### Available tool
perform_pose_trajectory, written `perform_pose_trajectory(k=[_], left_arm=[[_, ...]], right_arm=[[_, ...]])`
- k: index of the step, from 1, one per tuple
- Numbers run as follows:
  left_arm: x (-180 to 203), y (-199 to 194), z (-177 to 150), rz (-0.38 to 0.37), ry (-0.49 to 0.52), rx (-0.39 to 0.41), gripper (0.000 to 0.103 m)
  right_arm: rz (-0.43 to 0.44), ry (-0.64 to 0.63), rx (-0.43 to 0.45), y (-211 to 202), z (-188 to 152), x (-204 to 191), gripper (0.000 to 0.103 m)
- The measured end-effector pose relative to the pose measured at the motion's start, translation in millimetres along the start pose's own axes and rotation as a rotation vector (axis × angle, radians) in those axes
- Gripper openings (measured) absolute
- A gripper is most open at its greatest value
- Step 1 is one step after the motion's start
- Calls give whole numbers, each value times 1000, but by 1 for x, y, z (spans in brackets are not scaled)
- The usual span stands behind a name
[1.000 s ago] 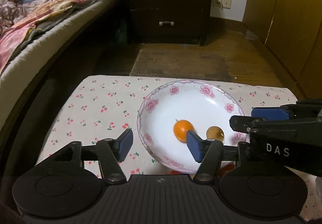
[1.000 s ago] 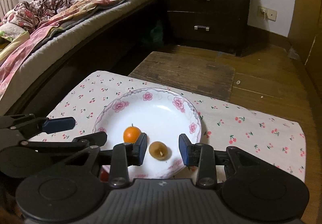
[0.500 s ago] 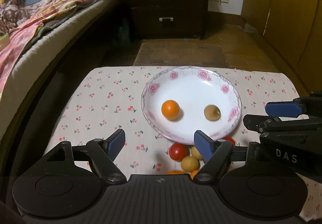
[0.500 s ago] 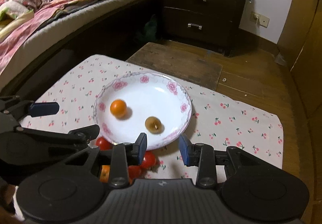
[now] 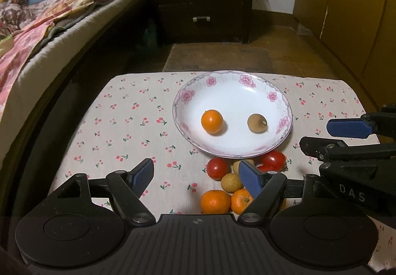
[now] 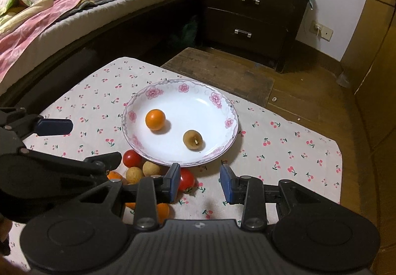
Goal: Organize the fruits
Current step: 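Move both open grippers back toward the fruit cluster beside the bowl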
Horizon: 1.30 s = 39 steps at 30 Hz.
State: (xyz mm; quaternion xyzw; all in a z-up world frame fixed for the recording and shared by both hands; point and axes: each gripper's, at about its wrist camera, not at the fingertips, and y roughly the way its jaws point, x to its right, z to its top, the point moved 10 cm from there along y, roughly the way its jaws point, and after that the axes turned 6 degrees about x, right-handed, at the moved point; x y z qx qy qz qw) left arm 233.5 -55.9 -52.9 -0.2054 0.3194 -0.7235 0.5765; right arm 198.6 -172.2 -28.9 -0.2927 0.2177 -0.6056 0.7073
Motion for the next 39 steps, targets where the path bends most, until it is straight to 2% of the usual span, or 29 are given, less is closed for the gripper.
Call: perform_pose_trajectory(k=[39], left_arm=[[-8,10,-22,7,35,-68,81]], right_arm=[[33,-40,-83,19,-20,-17,35]])
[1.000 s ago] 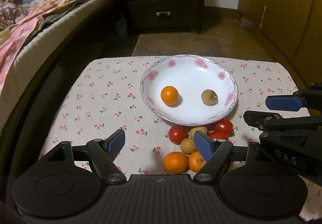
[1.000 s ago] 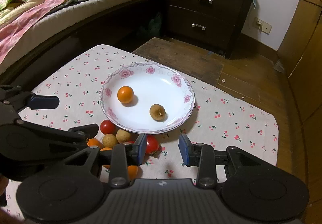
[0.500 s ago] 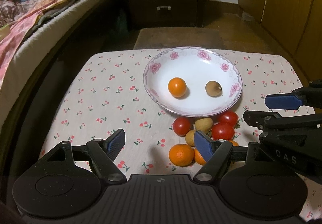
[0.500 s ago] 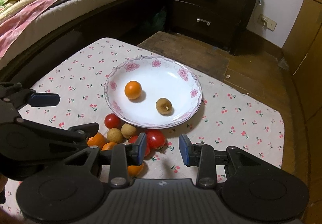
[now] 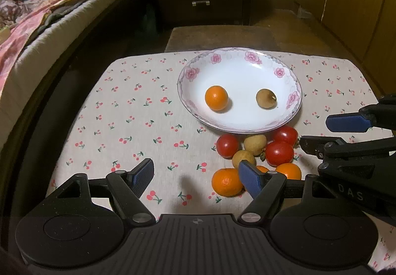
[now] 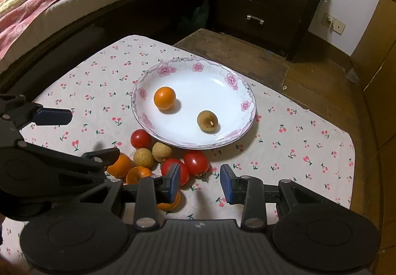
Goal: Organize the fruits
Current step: 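Move both open grippers back toward the fruit cluster beside the bowl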
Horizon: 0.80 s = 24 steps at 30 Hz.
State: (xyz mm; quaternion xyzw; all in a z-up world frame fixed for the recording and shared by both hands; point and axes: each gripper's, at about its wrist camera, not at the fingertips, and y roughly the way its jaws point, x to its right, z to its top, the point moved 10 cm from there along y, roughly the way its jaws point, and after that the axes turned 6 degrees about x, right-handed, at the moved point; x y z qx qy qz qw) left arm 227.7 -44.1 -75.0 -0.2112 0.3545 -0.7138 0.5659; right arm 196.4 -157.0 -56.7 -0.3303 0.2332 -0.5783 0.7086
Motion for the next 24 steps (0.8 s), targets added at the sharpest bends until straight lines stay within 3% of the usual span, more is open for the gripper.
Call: perform_pose_trajectory(k=[15,24], left_arm=[[-9,-1,0,-22,-27,-8,85],[-19,-1,0,-35,-68,-18,85]], right_arm=[[63,53,-78,9,-12,6,35],[152,67,-114,17,-20,-10,35]])
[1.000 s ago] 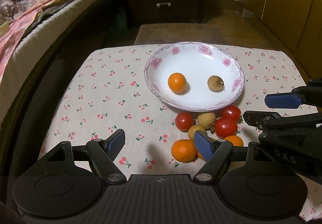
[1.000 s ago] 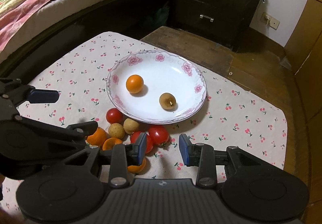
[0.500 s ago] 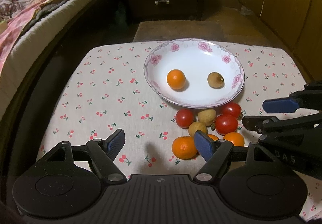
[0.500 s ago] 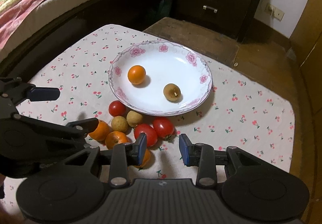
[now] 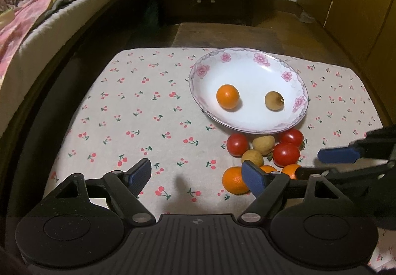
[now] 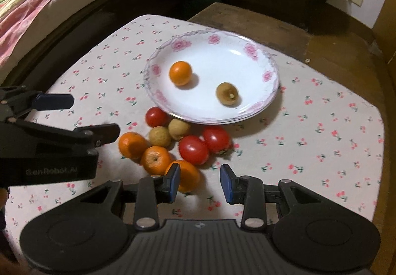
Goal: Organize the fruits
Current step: 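Move both open grippers back toward the fruit cluster beside the bowl, then close the right gripper on a mandarin orange while the left gripper grasps another orange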
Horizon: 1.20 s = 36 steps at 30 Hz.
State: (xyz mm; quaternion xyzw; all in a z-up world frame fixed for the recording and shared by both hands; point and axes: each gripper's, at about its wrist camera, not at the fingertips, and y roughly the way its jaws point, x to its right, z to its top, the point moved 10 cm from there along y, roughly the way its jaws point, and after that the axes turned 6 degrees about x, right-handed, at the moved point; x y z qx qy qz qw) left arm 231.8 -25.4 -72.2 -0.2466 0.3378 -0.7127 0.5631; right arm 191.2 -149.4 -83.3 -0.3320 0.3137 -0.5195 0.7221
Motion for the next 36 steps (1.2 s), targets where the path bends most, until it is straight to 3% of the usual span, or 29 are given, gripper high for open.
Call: perform_pose_trajectory(k=[6,12,27,36], left_arm=[[-15,2,3,-11,-70,-15,85],[-9,5,-2,-25,-52,-34,85],[-2,11,-9,-65,-54,-55,85],[13,20,-12,-79,-2,-46,68]], right_arm=[[60,21,-10,6,-1,-8,35],[89,11,-36,17,-4,-17,35],[67,-15,-30,14,-15,-13,31],[56,11,-40,1,-30,1,31]])
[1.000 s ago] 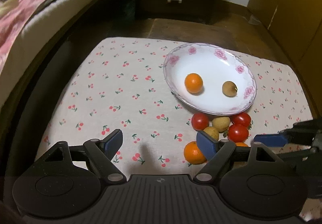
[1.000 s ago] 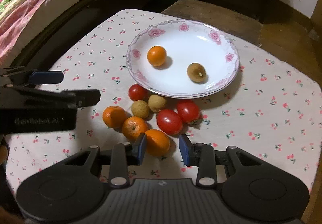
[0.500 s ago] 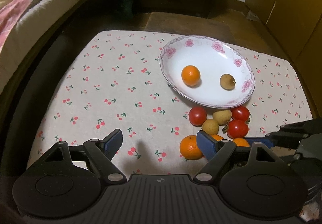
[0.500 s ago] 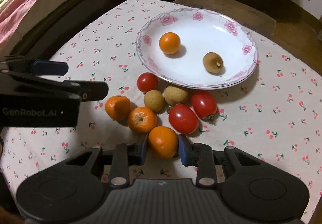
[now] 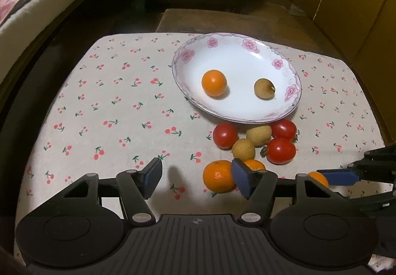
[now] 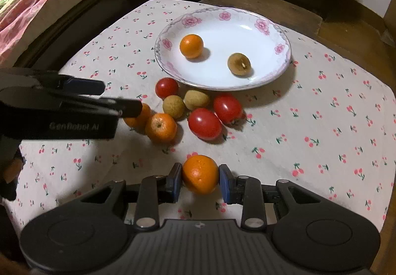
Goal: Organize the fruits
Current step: 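Close the right gripper on a mandarin orange while the left gripper grasps another orange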
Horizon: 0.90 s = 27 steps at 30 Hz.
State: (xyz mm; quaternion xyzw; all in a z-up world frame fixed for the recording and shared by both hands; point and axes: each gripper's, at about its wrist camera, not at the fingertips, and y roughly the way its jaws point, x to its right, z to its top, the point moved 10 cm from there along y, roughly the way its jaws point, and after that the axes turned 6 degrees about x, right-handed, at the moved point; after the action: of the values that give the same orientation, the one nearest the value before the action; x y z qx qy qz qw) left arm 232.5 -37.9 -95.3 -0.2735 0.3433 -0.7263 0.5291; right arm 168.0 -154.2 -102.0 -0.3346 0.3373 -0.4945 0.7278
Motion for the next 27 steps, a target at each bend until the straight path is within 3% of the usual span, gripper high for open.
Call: perform_pose_trajectory(k=[4,12,19,27], left_arm=[[7,-1,-2,-24,11,-10,60],[10,9,-10,-32,22,-38,57],[13,12,-25,-23,59,-71,42],[14,11,-25,-30,58,-66,41]], right_arm=[[0,9,1,-1,0,4,31],[-5,9,-1,-1,-2,5,32],[-18,5,-8,1,-5,7,31],[-27,-6,-15,4,-7,7,32]])
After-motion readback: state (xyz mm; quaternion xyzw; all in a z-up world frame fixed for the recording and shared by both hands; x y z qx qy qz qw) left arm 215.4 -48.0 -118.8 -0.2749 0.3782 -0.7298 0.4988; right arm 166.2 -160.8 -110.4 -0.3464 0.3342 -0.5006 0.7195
